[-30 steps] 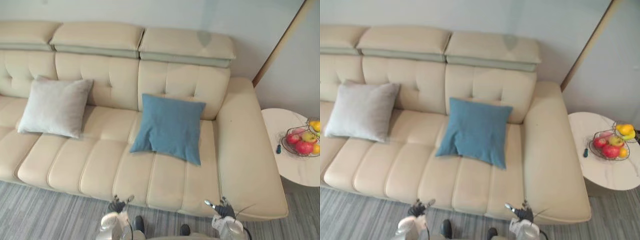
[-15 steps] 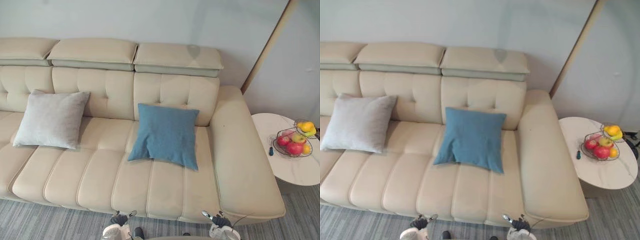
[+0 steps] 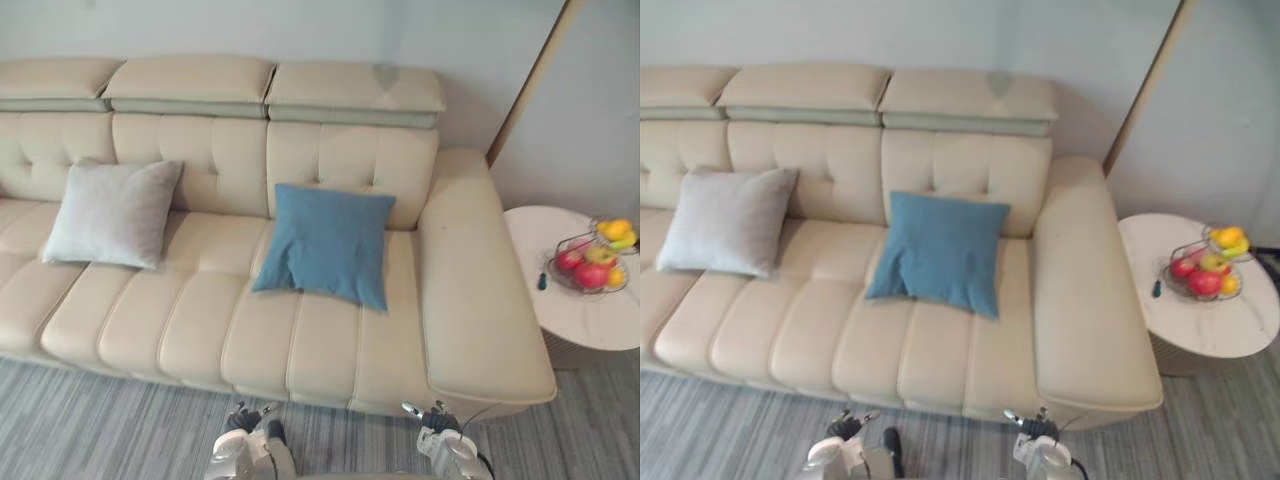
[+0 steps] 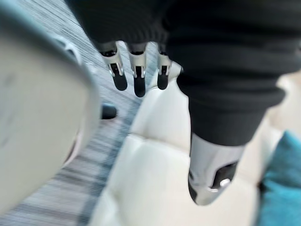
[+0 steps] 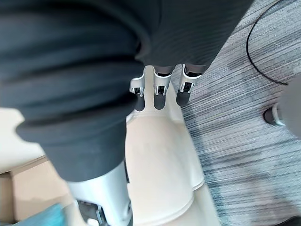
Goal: Pick up cushions and gather them together orderly.
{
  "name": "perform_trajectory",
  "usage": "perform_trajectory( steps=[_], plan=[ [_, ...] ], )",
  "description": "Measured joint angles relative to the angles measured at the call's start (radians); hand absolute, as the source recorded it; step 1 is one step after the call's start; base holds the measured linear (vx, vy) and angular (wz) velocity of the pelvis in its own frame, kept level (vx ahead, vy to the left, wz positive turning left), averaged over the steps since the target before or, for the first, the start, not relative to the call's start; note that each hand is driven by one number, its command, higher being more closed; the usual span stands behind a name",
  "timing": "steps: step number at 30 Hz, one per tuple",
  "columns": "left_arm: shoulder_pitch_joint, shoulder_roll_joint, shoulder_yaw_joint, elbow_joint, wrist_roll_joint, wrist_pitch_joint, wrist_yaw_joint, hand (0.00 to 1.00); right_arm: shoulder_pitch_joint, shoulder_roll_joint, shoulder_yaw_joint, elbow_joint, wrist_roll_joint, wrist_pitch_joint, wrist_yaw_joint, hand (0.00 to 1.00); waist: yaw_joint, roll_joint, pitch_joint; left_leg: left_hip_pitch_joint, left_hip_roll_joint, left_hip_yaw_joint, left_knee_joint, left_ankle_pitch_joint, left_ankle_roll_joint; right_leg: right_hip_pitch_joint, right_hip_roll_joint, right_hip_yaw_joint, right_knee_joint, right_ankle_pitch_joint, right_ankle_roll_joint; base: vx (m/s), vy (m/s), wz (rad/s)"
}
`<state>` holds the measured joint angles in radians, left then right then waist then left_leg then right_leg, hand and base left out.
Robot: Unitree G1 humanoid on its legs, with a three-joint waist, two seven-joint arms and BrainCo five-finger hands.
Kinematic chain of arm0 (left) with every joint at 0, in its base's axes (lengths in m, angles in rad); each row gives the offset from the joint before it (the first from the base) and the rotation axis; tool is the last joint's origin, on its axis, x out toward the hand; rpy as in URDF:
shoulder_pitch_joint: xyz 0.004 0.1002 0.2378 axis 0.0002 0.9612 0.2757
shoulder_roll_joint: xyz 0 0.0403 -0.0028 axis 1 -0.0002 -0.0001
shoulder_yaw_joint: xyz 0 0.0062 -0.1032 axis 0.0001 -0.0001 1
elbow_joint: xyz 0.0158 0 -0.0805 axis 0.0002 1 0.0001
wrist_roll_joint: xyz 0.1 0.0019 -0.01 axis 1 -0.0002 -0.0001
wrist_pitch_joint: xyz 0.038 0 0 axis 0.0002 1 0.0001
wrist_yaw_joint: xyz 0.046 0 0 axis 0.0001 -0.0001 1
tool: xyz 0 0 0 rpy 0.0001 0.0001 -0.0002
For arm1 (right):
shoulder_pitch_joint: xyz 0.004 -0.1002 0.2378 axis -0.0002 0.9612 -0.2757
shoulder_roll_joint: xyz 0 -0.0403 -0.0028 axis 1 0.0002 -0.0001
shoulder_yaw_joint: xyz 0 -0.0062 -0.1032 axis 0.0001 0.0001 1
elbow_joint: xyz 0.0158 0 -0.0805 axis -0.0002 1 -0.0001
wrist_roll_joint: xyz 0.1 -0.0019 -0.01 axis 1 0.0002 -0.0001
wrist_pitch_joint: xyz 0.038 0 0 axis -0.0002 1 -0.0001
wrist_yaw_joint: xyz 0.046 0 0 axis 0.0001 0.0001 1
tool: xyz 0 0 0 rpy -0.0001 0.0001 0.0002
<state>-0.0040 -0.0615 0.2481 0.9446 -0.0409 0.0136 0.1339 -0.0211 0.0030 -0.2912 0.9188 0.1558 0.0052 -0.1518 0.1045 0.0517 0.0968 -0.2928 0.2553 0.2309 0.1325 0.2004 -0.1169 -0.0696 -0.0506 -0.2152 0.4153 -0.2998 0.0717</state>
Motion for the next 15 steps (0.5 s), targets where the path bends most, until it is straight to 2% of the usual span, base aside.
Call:
perform_trajectory(
  steps=[1, 2, 3, 4, 5, 7, 8, 9, 10, 11, 13, 15],
  plan=[
    [-0.004, 0.004, 0.000, -0.004, 0.000, -0.002, 0.000, 0.00, 0.020, 0.002, 0.000, 0.004, -0.001, 0.001, -0.004, 0.00, -0.004, -0.019, 0.013, 0.009, -0.006, -0.013, -0.021, 0.043, -0.002, 0.002, -0.008, -0.040, -0.017, 0.012, -0.031, -0.27, -0.131, 0.30],
    [-0.011, 0.004, 0.009, -0.019, 0.000, -0.004, -0.001, 0.00, 0.021, 0.009, -0.001, 0.019, -0.001, 0.004, -0.007, 0.00, 0.008, -0.037, 0.017, 0.009, -0.015, -0.015, 0.062, -0.040, 0.018, 0.006, -0.023, -0.061, -0.029, 0.008, -0.081, -0.27, -0.131, 0.14],
    [-0.011, 0.004, 0.013, -0.019, 0.001, -0.005, -0.001, 0.00, 0.019, 0.006, -0.001, 0.020, -0.002, 0.005, -0.007, 0.00, 0.010, -0.042, 0.020, 0.010, -0.023, -0.026, 0.108, -0.085, 0.023, 0.005, -0.029, -0.062, -0.034, 0.007, -0.085, -0.19, -0.064, -0.26],
    [-0.006, 0.004, 0.024, -0.017, 0.001, -0.006, -0.001, 0.00, 0.016, -0.003, 0.000, 0.020, -0.003, 0.004, -0.005, 0.00, 0.007, -0.045, 0.022, 0.013, -0.041, -0.046, 0.195, -0.168, 0.036, -0.001, -0.046, -0.063, -0.037, 0.008, -0.088, -0.16, -0.013, -0.27],
    [-0.006, 0.003, 0.026, -0.016, 0.001, -0.006, -0.001, 0.00, 0.016, -0.005, 0.000, 0.020, -0.003, 0.004, -0.005, 0.00, 0.006, -0.045, 0.022, 0.015, -0.044, -0.053, 0.220, -0.192, 0.037, -0.004, -0.048, -0.060, -0.038, 0.012, -0.090, -0.28, 0.049, -0.28],
    [-0.014, 0.008, 0.030, -0.001, 0.001, -0.005, -0.003, 0.00, 0.021, -0.006, -0.002, 0.063, -0.041, 0.017, -0.004, 0.00, 0.002, -0.051, 0.024, 0.034, -0.044, -0.083, 0.399, -0.327, 0.032, -0.022, -0.061, -0.053, -0.038, 0.039, -0.084, -0.23, 0.121, -0.14],
    [-0.015, 0.009, 0.030, 0.002, 0.001, -0.005, -0.003, 0.00, 0.022, -0.005, -0.002, 0.071, -0.042, 0.021, -0.004, 0.00, 0.002, -0.053, 0.025, 0.043, -0.044, -0.083, 0.423, -0.345, 0.029, -0.021, -0.065, -0.051, -0.040, 0.043, -0.080, -0.20, 0.204, -0.04],
    [-0.012, 0.008, 0.032, 0.013, 0.001, -0.004, -0.005, 0.00, 0.029, -0.002, -0.002, 0.085, -0.049, 0.032, -0.004, 0.00, -0.007, -0.053, 0.020, 0.090, -0.045, -0.078, 0.443, -0.398, 0.021, -0.015, -0.072, -0.048, -0.056, 0.059, -0.062, -0.18, 0.285, 0.04],
    [-0.005, -0.001, 0.040, 0.026, 0.004, 0.004, -0.009, 0.00, 0.037, -0.001, -0.015, 0.080, -0.050, 0.037, -0.002, 0.00, -0.020, -0.036, 0.002, 0.137, -0.048, -0.069, 0.352, -0.441, 0.015, -0.018, -0.069, -0.046, -0.079, 0.074, -0.044, -0.14, 0.307, 0.05],
    [-0.001, -0.003, 0.041, 0.028, 0.006, 0.005, -0.009, 0.00, 0.036, -0.003, -0.024, 0.079, -0.052, 0.036, -0.001, 0.00, -0.022, -0.029, -0.005, 0.156, -0.053, -0.058, 0.304, -0.458, 0.004, -0.019, -0.068, -0.042, -0.085, 0.081, -0.036, -0.04, 0.276, 0.09],
    [0.008, 0.023, 0.042, 0.025, 0.019, 0.016, -0.010, 0.00, 0.044, 0.037, -0.061, 0.080, -0.076, 0.045, 0.008, 0.00, -0.032, -0.076, -0.031, 0.181, -0.117, -0.027, 0.177, -0.415, 0.030, -0.025, -0.092, -0.007, -0.157, 0.138, -0.010, -0.02, 0.221, 0.01],
    [0.016, 0.030, 0.042, 0.027, 0.020, 0.018, -0.010, 0.00, 0.053, 0.041, -0.070, 0.081, -0.076, 0.046, 0.014, 0.00, -0.033, -0.080, -0.032, 0.203, -0.137, -0.025, 0.164, -0.412, 0.036, 0.006, -0.101, 0.007, -0.199, 0.165, 0.006, -0.02, 0.178, -0.05]
  ],
)
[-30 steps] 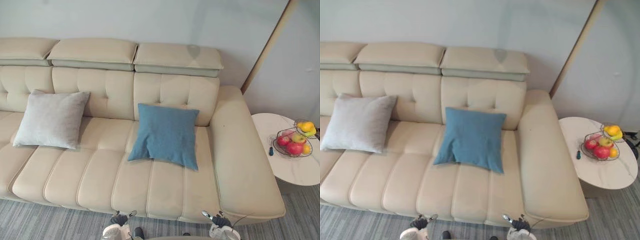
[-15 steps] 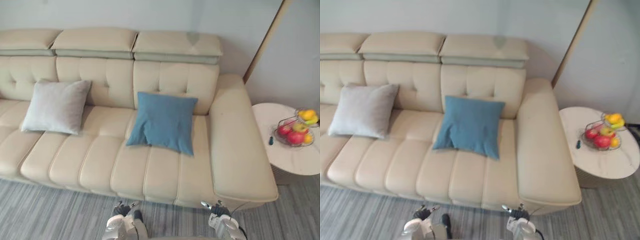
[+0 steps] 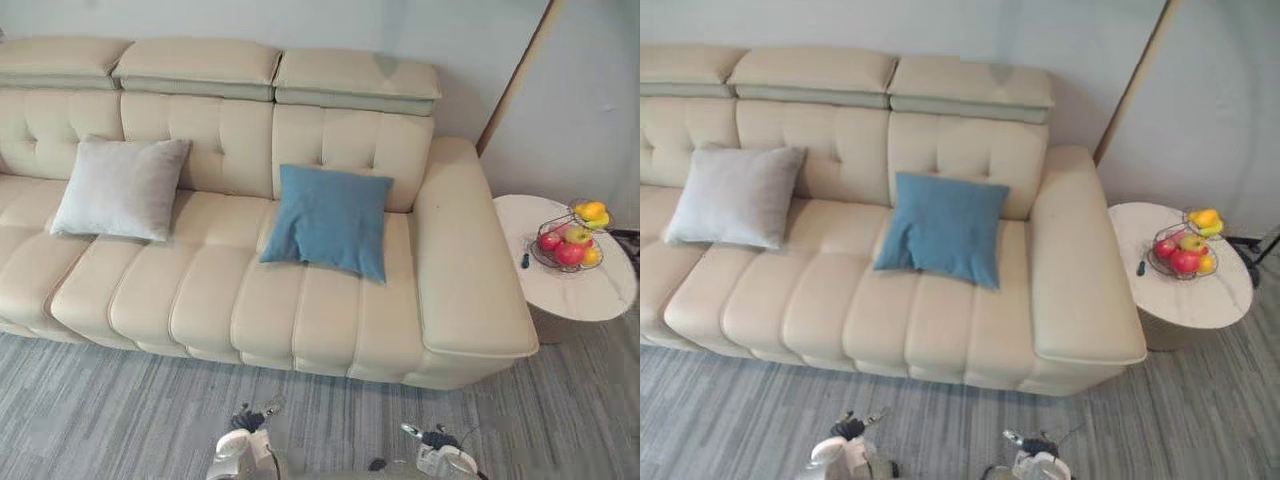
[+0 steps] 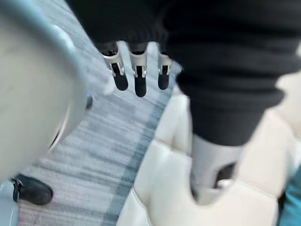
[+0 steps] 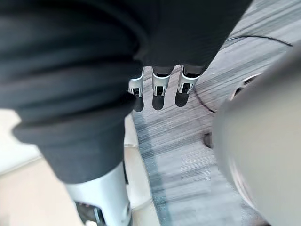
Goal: Pick up cushions and gather them together orderly.
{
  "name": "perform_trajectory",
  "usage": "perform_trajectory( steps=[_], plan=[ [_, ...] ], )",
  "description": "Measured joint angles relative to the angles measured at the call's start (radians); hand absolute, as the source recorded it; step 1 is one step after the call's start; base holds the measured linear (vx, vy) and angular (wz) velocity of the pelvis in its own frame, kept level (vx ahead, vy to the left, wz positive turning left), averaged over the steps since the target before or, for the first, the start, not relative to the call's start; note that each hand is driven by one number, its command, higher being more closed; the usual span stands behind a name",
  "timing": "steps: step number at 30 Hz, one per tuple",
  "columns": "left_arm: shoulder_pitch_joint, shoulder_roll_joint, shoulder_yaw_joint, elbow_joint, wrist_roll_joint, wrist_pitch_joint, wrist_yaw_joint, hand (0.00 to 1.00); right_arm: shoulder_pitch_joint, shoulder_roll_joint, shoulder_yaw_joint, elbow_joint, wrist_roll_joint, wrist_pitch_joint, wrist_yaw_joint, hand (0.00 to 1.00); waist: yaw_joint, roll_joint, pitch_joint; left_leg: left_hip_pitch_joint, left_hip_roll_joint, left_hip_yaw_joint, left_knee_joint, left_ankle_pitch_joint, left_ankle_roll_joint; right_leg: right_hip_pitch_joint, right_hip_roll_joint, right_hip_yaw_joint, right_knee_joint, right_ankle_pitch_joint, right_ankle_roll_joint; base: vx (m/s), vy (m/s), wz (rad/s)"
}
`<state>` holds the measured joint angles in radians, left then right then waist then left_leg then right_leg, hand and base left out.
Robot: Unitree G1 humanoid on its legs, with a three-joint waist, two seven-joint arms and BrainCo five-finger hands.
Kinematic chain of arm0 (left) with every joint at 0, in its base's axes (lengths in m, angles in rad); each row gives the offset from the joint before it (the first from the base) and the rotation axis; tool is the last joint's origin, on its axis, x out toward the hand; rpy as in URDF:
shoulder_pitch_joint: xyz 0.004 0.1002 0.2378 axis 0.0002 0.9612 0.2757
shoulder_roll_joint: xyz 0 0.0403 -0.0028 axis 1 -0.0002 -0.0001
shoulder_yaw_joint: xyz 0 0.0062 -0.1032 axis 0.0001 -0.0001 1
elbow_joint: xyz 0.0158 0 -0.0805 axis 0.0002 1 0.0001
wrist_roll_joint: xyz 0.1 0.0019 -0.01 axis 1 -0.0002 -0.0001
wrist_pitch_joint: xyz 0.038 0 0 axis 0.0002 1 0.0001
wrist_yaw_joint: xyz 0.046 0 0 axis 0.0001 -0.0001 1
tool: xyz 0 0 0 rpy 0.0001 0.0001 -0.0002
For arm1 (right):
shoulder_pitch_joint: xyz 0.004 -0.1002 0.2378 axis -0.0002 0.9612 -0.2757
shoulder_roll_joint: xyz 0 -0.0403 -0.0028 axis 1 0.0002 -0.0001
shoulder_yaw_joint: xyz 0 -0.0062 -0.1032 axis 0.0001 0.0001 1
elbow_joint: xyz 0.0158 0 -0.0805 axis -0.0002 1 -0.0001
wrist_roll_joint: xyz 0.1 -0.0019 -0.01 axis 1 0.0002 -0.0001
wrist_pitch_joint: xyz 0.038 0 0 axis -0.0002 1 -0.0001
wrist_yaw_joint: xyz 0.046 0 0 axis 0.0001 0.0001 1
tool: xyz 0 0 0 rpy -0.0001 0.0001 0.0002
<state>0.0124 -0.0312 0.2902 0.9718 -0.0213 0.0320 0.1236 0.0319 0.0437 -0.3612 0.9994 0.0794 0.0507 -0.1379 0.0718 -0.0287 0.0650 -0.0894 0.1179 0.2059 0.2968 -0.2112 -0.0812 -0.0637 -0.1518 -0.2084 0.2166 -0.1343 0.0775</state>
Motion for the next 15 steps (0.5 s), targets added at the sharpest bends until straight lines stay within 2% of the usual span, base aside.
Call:
perform_trajectory(
  steps=[1, 3, 4, 8, 9, 15],
  plan=[
    [0.010, 0.002, 0.000, 0.001, 0.002, 0.001, 0.000, 0.00, 0.008, -0.001, -0.010, 0.000, 0.000, -0.001, 0.003, 0.00, -0.006, 0.003, -0.008, 0.037, -0.020, 0.007, -0.028, 0.006, 0.010, 0.037, -0.012, 0.006, -0.039, 0.024, 0.008, -0.02, 0.173, -0.04],
    [0.020, 0.003, 0.001, 0.002, 0.011, 0.002, -0.001, 0.00, 0.014, -0.001, -0.017, 0.000, -0.001, -0.001, 0.006, 0.00, -0.007, 0.006, -0.023, 0.059, -0.035, 0.018, -0.062, 0.016, 0.023, 0.056, -0.022, 0.010, -0.060, 0.032, 0.013, 0.00, 0.121, -0.06],
    [0.029, 0.003, 0.003, 0.003, 0.019, 0.002, -0.002, 0.00, 0.016, -0.003, -0.033, 0.000, -0.001, -0.001, 0.009, 0.00, -0.008, 0.017, -0.034, 0.081, -0.046, 0.026, -0.091, 0.025, 0.025, 0.067, -0.024, 0.023, -0.081, 0.040, 0.013, 0.02, 0.076, -0.18],
    [0.044, 0.008, 0.005, 0.026, 0.019, 0.005, -0.005, 0.00, 0.019, -0.007, -0.078, 0.000, -0.001, -0.001, 0.011, 0.00, -0.010, 0.032, -0.054, 0.126, -0.057, 0.028, -0.145, 0.051, 0.017, 0.084, -0.016, 0.027, -0.100, 0.051, 0.025, 0.05, 0.011, -0.08],
    [0.061, 0.026, 0.006, 0.062, 0.019, 0.006, -0.020, 0.00, 0.032, -0.041, -0.157, 0.050, -0.002, 0.011, 0.014, 0.00, -0.014, 0.033, -0.027, 0.214, -0.049, -0.004, -0.249, 0.080, 0.005, 0.150, 0.016, 0.034, -0.140, 0.039, -0.002, 0.00, 0.000, 0.00],
    [0.061, 0.030, 0.006, 0.062, 0.019, 0.006, -0.020, 0.00, 0.032, -0.041, -0.157, 0.050, -0.002, 0.011, 0.014, 0.00, -0.015, 0.033, -0.027, 0.214, -0.049, -0.004, -0.250, 0.080, 0.005, 0.149, 0.016, 0.033, -0.140, 0.039, -0.002, 0.00, 0.000, 0.00]
  ],
)
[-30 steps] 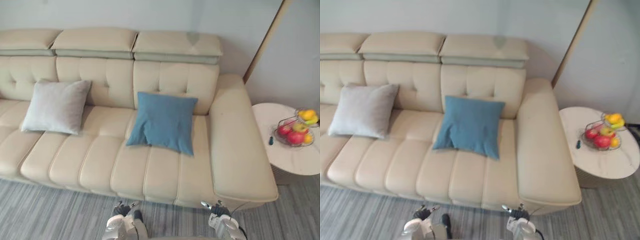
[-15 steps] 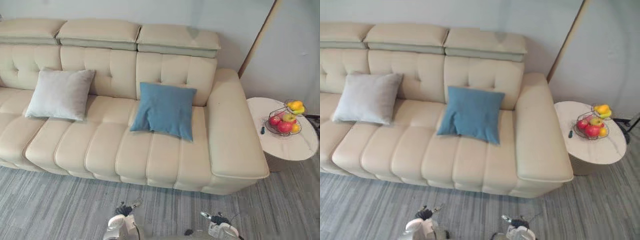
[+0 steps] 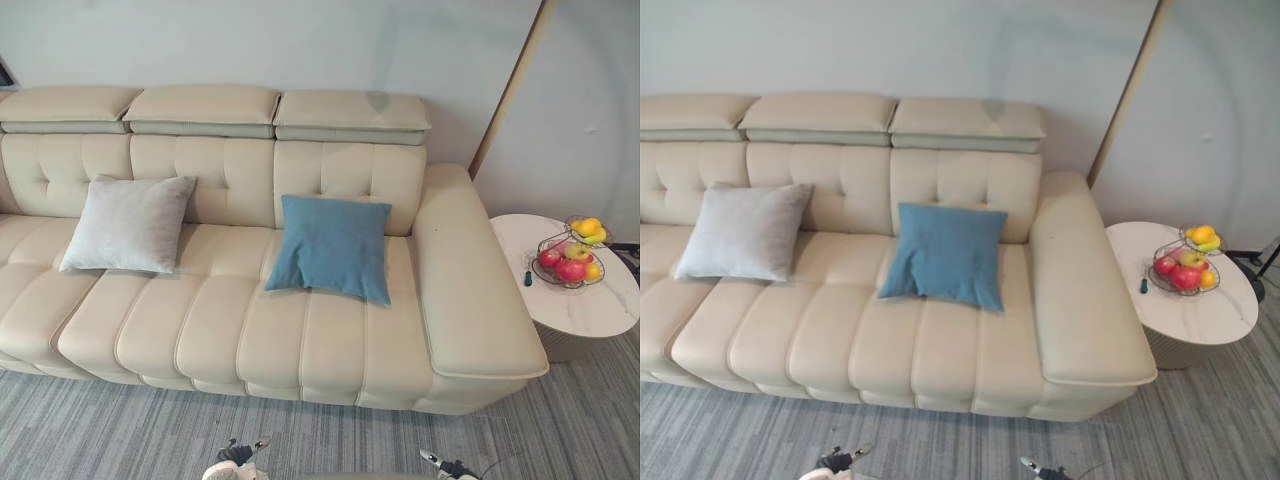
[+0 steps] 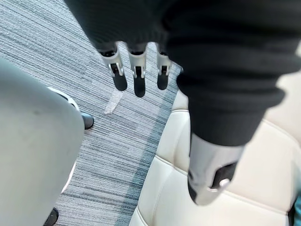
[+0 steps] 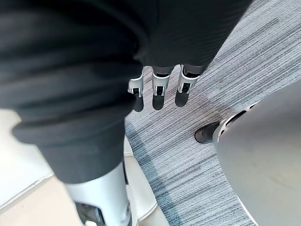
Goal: Pick up cushions and gather them together orderly.
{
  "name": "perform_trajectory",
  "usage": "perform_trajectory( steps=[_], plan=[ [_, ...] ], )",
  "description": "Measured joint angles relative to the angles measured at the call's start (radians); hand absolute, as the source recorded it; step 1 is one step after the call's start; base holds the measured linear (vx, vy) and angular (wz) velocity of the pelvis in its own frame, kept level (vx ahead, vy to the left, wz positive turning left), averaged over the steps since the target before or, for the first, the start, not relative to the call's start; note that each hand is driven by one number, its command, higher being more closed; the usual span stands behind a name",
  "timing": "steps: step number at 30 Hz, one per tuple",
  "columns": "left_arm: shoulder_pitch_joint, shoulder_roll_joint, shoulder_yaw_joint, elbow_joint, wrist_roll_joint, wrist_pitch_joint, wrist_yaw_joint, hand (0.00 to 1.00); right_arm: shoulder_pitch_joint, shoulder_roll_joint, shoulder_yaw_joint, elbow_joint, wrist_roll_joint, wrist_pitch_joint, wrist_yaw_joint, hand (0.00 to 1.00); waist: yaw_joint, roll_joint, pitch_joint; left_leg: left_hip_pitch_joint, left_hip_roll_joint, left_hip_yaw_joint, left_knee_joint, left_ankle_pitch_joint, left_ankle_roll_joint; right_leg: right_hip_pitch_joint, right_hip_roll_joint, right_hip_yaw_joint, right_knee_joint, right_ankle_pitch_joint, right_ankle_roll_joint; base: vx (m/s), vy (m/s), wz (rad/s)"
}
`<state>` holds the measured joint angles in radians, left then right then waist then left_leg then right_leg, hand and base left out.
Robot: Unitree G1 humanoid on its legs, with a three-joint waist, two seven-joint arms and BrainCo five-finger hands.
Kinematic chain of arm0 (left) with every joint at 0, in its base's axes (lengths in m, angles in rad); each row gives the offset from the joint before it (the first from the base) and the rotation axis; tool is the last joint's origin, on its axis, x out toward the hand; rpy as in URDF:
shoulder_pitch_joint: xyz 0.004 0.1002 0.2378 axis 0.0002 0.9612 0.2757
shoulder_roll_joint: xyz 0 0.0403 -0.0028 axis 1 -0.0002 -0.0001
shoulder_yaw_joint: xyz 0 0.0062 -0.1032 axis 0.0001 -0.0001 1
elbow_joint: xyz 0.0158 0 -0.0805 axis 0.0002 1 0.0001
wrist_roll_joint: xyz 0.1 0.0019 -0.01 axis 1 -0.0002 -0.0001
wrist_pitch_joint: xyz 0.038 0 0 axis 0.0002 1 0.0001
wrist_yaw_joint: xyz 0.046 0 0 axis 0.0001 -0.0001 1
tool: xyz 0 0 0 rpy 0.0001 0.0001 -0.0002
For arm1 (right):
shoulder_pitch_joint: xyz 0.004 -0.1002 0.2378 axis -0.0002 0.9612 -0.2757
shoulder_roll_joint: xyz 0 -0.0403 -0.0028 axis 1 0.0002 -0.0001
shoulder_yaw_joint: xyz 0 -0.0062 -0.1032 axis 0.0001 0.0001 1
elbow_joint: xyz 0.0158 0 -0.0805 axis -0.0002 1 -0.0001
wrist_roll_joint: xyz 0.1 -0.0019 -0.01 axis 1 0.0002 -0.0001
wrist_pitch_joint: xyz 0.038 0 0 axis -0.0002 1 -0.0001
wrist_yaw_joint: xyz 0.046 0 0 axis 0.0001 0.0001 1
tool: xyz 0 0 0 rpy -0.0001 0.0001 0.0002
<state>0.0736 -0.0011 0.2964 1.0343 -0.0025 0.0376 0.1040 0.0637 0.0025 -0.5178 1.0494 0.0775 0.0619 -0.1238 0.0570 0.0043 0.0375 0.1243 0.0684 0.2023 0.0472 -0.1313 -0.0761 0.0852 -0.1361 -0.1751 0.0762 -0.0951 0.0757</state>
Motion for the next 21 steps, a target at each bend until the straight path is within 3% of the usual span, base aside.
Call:
perform_trajectory(
  steps=[7, 11, 14, 17, 19, 21],
  plan=[
    [-0.001, -0.002, 0.002, 0.012, -0.040, 0.000, -0.003, 0.00, 0.014, 0.001, 0.022, 0.003, 0.000, 0.015, 0.010, 0.00, -0.005, -0.001, 0.002, 0.005, 0.005, 0.011, -0.003, 0.000, -0.001, 0.006, 0.000, -0.001, 0.000, 0.001, 0.001, 0.00, 0.000, -0.01],
    [-0.014, 0.006, 0.002, 0.016, -0.062, 0.000, -0.021, 0.00, 0.015, 0.000, 0.058, -0.010, 0.003, 0.018, 0.015, 0.00, -0.012, -0.009, 0.038, 0.017, 0.022, 0.056, 0.047, -0.002, -0.004, 0.011, 0.004, 0.029, 0.011, 0.001, 0.001, -0.03, -0.020, -0.22],
    [-0.027, 0.009, 0.002, 0.014, -0.077, 0.000, -0.022, 0.00, 0.013, 0.000, 0.084, -0.015, 0.004, 0.017, 0.017, 0.00, -0.009, -0.018, 0.062, -0.001, 0.037, 0.056, 0.144, -0.032, -0.007, -0.009, 0.023, 0.103, 0.029, 0.001, 0.000, -0.08, -0.033, -0.66],
    [-0.030, 0.004, 0.003, 0.016, -0.078, -0.001, -0.022, 0.00, 0.011, -0.008, 0.113, -0.021, 0.004, 0.017, 0.018, 0.00, -0.010, -0.009, 0.061, -0.021, 0.053, 0.041, 0.182, -0.062, -0.005, -0.085, 0.055, 0.215, 0.053, 0.008, -0.003, -0.10, -0.032, -1.07],
    [-0.030, -0.001, 0.003, 0.017, -0.076, 0.001, -0.023, 0.00, 0.013, -0.008, 0.128, -0.050, 0.003, 0.018, 0.019, 0.00, -0.014, 0.003, 0.057, -0.011, 0.092, 0.111, 0.169, -0.118, -0.033, -0.135, 0.107, 0.290, 0.056, 0.031, -0.008, -0.09, 0.027, -1.44],
    [-0.030, 0.008, 0.033, 0.014, -0.068, 0.002, -0.029, 0.00, -0.004, -0.003, 0.155, -0.052, 0.001, 0.021, 0.022, 0.00, -0.013, -0.002, 0.059, 0.002, 0.115, 0.230, 0.162, -0.125, -0.038, -0.183, 0.132, 0.351, 0.039, 0.061, -0.025, -0.07, 0.041, -1.75]
  ],
)
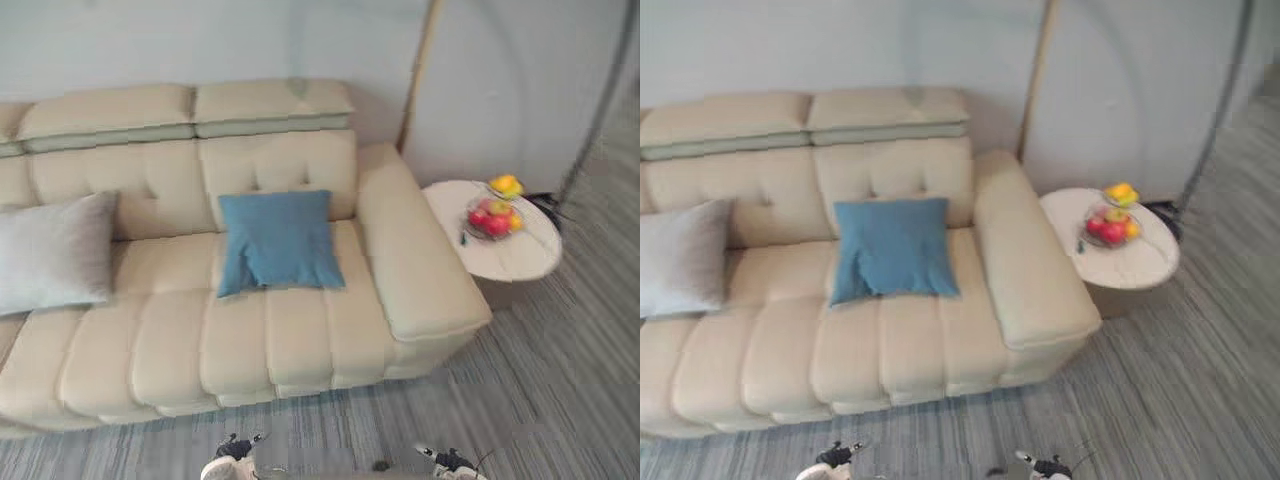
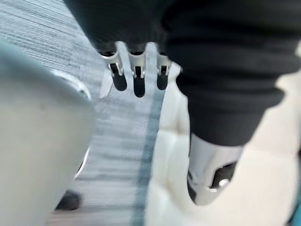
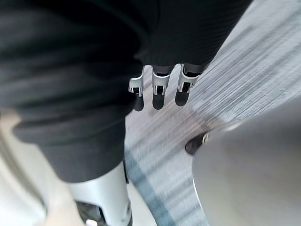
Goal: Pick up cushions and gather them together orderly.
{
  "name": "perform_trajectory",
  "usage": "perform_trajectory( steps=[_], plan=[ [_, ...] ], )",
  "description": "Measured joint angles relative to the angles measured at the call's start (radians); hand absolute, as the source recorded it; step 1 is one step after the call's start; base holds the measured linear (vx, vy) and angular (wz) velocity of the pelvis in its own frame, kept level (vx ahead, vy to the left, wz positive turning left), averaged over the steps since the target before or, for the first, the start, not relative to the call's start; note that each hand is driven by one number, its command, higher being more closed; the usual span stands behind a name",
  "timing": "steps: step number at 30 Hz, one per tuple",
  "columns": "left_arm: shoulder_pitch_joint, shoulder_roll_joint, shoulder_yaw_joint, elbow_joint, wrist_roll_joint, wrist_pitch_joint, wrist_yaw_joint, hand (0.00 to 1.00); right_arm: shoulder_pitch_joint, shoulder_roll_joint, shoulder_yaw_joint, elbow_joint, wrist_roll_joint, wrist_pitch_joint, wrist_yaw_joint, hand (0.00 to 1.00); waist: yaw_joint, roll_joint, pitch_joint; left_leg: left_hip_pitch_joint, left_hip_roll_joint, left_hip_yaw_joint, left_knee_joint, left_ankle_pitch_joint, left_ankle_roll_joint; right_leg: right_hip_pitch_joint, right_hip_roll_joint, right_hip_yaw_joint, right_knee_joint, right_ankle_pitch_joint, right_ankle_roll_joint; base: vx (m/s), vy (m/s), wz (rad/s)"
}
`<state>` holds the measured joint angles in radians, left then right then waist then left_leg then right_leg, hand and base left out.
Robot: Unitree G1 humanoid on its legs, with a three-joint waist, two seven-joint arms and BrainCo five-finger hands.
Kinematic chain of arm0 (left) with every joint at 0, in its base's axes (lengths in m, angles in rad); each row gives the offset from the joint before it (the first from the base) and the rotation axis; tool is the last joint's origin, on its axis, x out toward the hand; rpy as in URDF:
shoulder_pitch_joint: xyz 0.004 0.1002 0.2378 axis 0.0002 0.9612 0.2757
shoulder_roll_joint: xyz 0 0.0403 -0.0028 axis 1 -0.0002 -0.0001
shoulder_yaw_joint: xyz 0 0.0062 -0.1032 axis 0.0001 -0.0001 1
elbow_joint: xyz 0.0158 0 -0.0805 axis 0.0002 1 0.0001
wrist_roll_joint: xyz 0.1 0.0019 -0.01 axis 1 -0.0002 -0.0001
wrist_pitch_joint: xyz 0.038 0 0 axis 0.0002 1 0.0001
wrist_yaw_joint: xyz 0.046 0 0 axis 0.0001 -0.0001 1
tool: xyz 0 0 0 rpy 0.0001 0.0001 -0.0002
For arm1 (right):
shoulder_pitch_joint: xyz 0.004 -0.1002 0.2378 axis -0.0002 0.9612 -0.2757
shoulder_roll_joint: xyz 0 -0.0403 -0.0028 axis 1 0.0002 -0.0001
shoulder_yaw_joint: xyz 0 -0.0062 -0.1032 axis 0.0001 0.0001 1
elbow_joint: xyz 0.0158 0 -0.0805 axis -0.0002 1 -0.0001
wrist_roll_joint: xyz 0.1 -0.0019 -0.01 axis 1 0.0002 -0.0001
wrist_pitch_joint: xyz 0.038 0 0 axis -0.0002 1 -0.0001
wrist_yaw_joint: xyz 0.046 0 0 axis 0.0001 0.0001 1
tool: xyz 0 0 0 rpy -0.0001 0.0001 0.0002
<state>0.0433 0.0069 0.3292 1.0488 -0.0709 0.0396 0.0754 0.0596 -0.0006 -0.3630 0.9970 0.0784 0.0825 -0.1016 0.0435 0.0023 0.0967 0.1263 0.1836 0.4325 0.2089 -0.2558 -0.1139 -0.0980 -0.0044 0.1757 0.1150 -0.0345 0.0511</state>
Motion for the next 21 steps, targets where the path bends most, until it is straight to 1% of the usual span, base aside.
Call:
perform_trajectory(
  steps=[1, 2, 3, 4, 5, 6, 8, 9, 10, 11, 12, 13, 14, 15, 16, 17, 18, 19, 20, 21],
  plan=[
    [0.003, 0.004, 0.001, -0.006, 0.003, 0.000, 0.001, 0.00, -0.009, -0.003, 0.004, 0.000, -0.002, 0.004, 0.002, 0.00, 0.004, -0.008, -0.007, 0.001, 0.014, 0.097, -0.013, 0.001, -0.001, -0.045, -0.008, -0.062, 0.013, 0.006, -0.034, -0.06, 0.022, -2.06],
    [0.010, 0.005, -0.002, -0.020, 0.007, -0.001, 0.001, 0.00, -0.017, -0.003, 0.005, -0.001, -0.002, 0.006, 0.003, 0.00, 0.007, -0.010, -0.008, 0.021, 0.026, 0.179, -0.015, 0.004, -0.006, -0.093, -0.033, -0.195, 0.075, 0.001, -0.037, -0.01, 0.023, -2.06],
    [0.008, 0.008, -0.007, -0.017, 0.009, 0.000, 0.000, 0.00, -0.020, -0.002, 0.005, 0.000, -0.002, 0.006, 0.002, 0.00, 0.007, -0.012, -0.007, 0.034, 0.026, 0.208, -0.017, 0.005, -0.007, -0.115, -0.059, -0.299, 0.102, -0.005, -0.027, 0.04, -0.004, -1.92],
    [0.009, 0.015, -0.024, -0.017, 0.009, -0.001, 0.001, 0.00, -0.016, -0.002, 0.004, 0.003, -0.012, 0.006, 0.001, 0.00, 0.004, -0.018, -0.006, 0.056, 0.016, 0.250, -0.016, 0.007, -0.010, -0.109, -0.117, -0.535, 0.145, -0.004, -0.050, 0.09, -0.063, -1.56],
    [0.007, 0.011, -0.039, -0.015, 0.009, 0.001, 0.000, 0.00, -0.019, -0.007, 0.000, -0.002, -0.025, 0.003, 0.001, 0.00, -0.002, -0.003, -0.004, 0.069, 0.019, 0.271, -0.016, 0.012, -0.013, -0.105, -0.147, -0.638, 0.167, -0.005, -0.085, 0.08, -0.084, -1.39],
    [0.005, 0.006, -0.045, -0.016, 0.009, 0.000, 0.000, 0.00, -0.019, -0.009, -0.001, -0.004, -0.036, -0.001, 0.001, 0.00, -0.007, 0.004, -0.002, 0.075, 0.018, 0.283, -0.020, 0.017, -0.016, -0.105, -0.163, -0.704, 0.181, -0.012, -0.090, 0.12, -0.138, -1.06],
    [-0.013, -0.001, -0.070, -0.015, 0.009, 0.000, -0.001, 0.00, -0.027, -0.019, -0.025, -0.002, -0.039, -0.003, 0.002, 0.00, -0.014, 0.019, 0.010, 0.107, 0.021, 0.304, -0.006, 0.037, -0.029, -0.117, -0.135, -0.655, 0.217, -0.051, -0.101, 0.12, -0.153, -0.80],
    [-0.013, -0.003, -0.076, -0.015, 0.009, -0.001, -0.002, 0.00, -0.028, -0.019, -0.028, 0.000, -0.039, -0.003, 0.003, 0.00, -0.014, 0.018, 0.010, 0.100, 0.036, 0.296, 0.044, 0.044, -0.030, -0.117, -0.133, -0.642, 0.224, -0.066, -0.106, 0.10, -0.164, -0.55],
    [-0.013, -0.011, -0.076, -0.018, 0.009, -0.001, -0.004, 0.00, -0.027, -0.018, -0.028, 0.002, -0.039, -0.003, 0.003, 0.00, -0.019, 0.016, 0.013, 0.075, 0.069, 0.278, 0.152, 0.050, -0.024, -0.109, -0.127, -0.626, 0.228, -0.082, -0.105, 0.14, -0.262, -0.54],
    [-0.016, -0.014, -0.065, -0.025, 0.008, -0.003, -0.005, 0.00, -0.027, -0.016, -0.027, 0.001, -0.039, -0.003, 0.002, 0.00, -0.023, 0.016, 0.023, 0.016, 0.135, 0.216, 0.357, 0.088, 0.036, -0.082, -0.105, -0.600, 0.222, -0.102, -0.106, 0.13, -0.284, -0.54],
    [-0.019, -0.017, -0.040, -0.031, 0.007, -0.004, -0.011, 0.00, -0.027, -0.013, -0.024, 0.000, -0.039, -0.003, 0.002, 0.00, -0.019, 0.023, 0.040, -0.047, 0.185, 0.149, 0.521, 0.151, 0.140, -0.046, -0.085, -0.580, 0.206, -0.113, -0.116, 0.12, -0.253, -0.70],
    [-0.014, -0.017, -0.030, -0.038, -0.002, -0.004, -0.015, 0.00, -0.028, -0.019, -0.021, -0.001, -0.039, -0.002, 0.002, 0.00, -0.006, 0.025, 0.052, -0.105, 0.206, 0.076, 0.649, 0.151, 0.154, -0.023, -0.067, -0.546, 0.195, -0.123, -0.128, 0.11, -0.159, -0.91],
    [-0.007, -0.019, -0.031, -0.049, -0.015, -0.013, -0.015, 0.00, -0.028, -0.023, -0.021, 0.001, -0.038, 0.001, -0.002, 0.00, 0.001, 0.034, 0.056, -0.185, 0.180, -0.009, 0.726, 0.093, 0.105, -0.009, -0.050, -0.504, 0.193, -0.134, -0.141, 0.14, -0.068, -1.10],
    [-0.004, -0.020, -0.032, -0.063, -0.036, -0.013, -0.015, 0.00, -0.029, -0.023, -0.022, 0.002, -0.038, 0.004, -0.005, 0.00, 0.005, 0.032, 0.058, -0.248, 0.136, -0.057, 0.728, 0.048, 0.081, 0.002, -0.036, -0.467, 0.181, -0.136, -0.144, 0.17, -0.066, -1.14],
    [-0.002, -0.020, -0.031, -0.077, -0.054, -0.015, -0.018, 0.00, -0.030, -0.022, -0.025, 0.004, -0.038, 0.007, -0.006, 0.00, 0.013, 0.030, 0.061, -0.277, 0.110, -0.079, 0.693, 0.027, 0.077, 0.013, -0.021, -0.428, 0.165, -0.135, -0.143, 0.20, -0.057, -1.31],
    [0.013, -0.024, -0.030, -0.097, -0.085, -0.016, -0.019, 0.00, -0.033, -0.021, -0.024, 0.004, -0.038, 0.011, -0.007, 0.00, 0.025, 0.025, 0.065, -0.309, 0.058, -0.119, 0.596, 0.013, 0.067, 0.031, 0.000, -0.366, 0.149, -0.135, -0.140, 0.22, -0.018, -1.58],
    [0.027, -0.026, -0.025, -0.108, -0.099, -0.020, -0.018, 0.00, -0.035, -0.020, -0.023, 0.004, -0.038, 0.011, -0.007, 0.00, 0.030, 0.025, 0.065, -0.326, 0.009, -0.182, 0.480, 0.010, 0.057, 0.040, 0.019, -0.314, 0.140, -0.138, -0.136, 0.25, 0.034, -1.65],
    [0.030, -0.030, -0.007, -0.112, -0.116, -0.022, -0.017, 0.00, -0.035, -0.019, -0.022, 0.004, -0.038, 0.011, -0.008, 0.00, 0.031, 0.025, 0.065, -0.334, -0.021, -0.239, 0.401, 0.012, 0.053, 0.043, 0.029, -0.280, 0.140, -0.139, -0.135, 0.26, 0.098, -1.72],
    [0.031, -0.039, 0.013, -0.116, -0.127, -0.026, -0.015, 0.00, -0.034, -0.020, -0.014, 0.003, -0.038, 0.009, -0.009, 0.00, 0.035, 0.025, 0.065, -0.340, -0.061, -0.337, 0.286, 0.017, 0.048, 0.050, 0.049, -0.225, 0.143, -0.148, -0.134, 0.27, 0.151, -1.72],
    [0.031, -0.044, 0.022, -0.115, -0.125, -0.028, -0.014, 0.00, -0.031, -0.021, -0.005, 0.002, -0.038, 0.008, -0.011, 0.00, 0.038, 0.025, 0.064, -0.351, -0.084, -0.417, 0.217, 0.023, 0.043, 0.052, 0.065, -0.173, 0.148, -0.154, -0.135, 0.26, 0.153, -1.72]
  ],
)
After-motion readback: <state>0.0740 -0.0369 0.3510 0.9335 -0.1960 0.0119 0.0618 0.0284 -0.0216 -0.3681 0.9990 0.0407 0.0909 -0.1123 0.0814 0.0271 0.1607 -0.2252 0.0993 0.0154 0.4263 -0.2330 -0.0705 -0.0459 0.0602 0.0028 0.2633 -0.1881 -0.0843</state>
